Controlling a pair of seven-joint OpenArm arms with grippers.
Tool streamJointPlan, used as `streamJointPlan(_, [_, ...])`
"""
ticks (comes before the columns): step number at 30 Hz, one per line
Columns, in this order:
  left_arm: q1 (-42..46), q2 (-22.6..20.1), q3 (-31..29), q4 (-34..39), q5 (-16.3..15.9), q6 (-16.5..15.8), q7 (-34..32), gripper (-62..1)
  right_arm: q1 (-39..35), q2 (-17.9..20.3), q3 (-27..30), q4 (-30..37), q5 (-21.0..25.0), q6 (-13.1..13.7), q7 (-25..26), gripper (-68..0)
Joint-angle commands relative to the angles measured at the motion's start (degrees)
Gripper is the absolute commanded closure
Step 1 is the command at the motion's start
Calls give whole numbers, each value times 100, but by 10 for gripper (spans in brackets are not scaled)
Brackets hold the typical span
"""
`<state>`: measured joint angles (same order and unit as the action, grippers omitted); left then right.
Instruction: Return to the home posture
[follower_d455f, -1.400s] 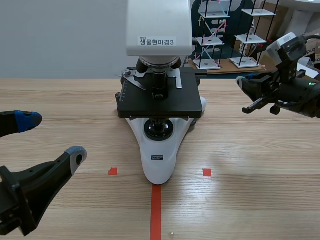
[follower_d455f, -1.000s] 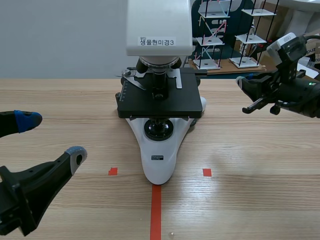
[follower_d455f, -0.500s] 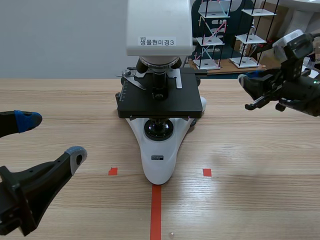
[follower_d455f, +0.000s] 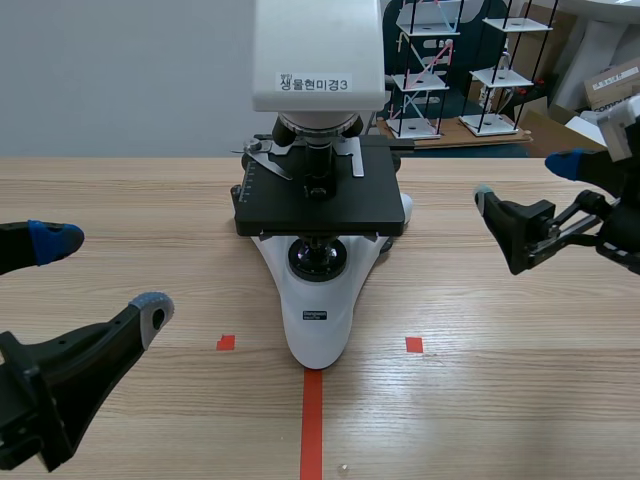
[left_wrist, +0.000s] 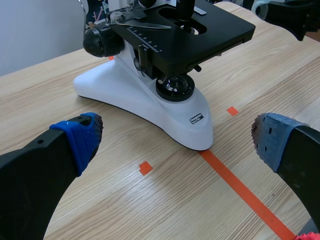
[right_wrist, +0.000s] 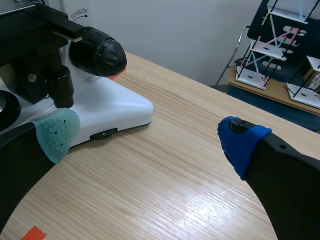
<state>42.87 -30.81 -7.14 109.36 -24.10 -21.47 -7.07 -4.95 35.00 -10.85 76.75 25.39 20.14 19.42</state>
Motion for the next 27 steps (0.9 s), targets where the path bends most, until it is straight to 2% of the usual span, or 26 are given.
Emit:
streamJointPlan(1, [11,15,15,94,-52,-11,-63,-623,-223,103,160,291,81,-162,74,-645])
streamJointPlan(3, [11,15,15,94,-52,-11,-63,-623,-662,103,321,704,81,-310,50,-679])
streamJointPlan(11, [11,15,15,94,-52,-11,-63,-623,-2212,138,800,2212,79,-328,-162,-679])
streamJointPlan(14, [11,15,15,94,-52,-11,-63,-623,-2747,247,894,2708,79,-435,-170,-679])
streamJointPlan(20, [11,15,15,94,-52,-11,-63,-623,-3574,313,1158,3362,81,-431,-170,-679])
streamJointPlan(27, [11,15,15,94,-52,-11,-63,-623,-4194,313,1436,3757,81,-431,-157,-679])
